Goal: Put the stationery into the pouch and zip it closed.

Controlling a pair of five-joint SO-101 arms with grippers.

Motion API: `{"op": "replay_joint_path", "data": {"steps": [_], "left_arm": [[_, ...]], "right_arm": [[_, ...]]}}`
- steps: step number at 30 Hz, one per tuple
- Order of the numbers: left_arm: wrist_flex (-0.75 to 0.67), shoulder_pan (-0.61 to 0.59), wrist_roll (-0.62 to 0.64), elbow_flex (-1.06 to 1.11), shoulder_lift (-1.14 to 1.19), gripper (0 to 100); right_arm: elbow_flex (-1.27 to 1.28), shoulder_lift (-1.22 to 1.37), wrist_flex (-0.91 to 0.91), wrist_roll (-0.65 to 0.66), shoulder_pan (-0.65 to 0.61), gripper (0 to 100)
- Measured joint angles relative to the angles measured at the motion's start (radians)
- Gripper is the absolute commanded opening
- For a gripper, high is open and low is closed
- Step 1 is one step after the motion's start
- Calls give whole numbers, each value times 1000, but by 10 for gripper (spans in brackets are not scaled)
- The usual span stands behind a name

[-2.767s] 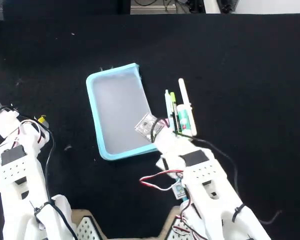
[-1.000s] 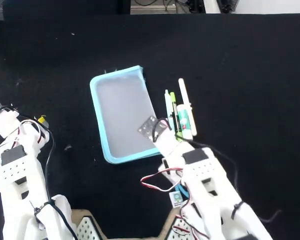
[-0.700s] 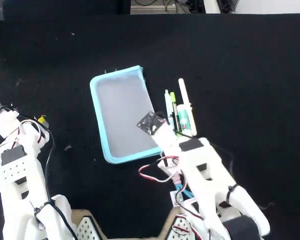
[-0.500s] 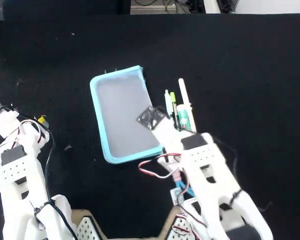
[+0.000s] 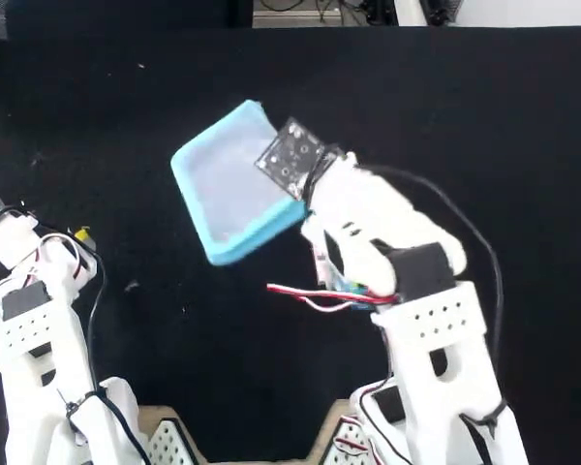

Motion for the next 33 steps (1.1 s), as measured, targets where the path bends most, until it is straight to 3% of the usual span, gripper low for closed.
{"op": "replay_joint_path", "data": {"steps": [10,16,20,25,33], "left_arm": [[83,0,0,-35,-14,231],[161,6,0,-35,-206,234],[207,118,-60,-23,-390,234],[226,316,-226,71,-612,234],[351,430,-284,95,-873,234]], "right_arm": [[-201,0,-54,0,-249,11],[-241,0,-78,2,-359,11],[-244,0,-127,2,-405,11],[-244,0,-183,2,-433,11],[-244,23,-330,-150,-436,11]]}}
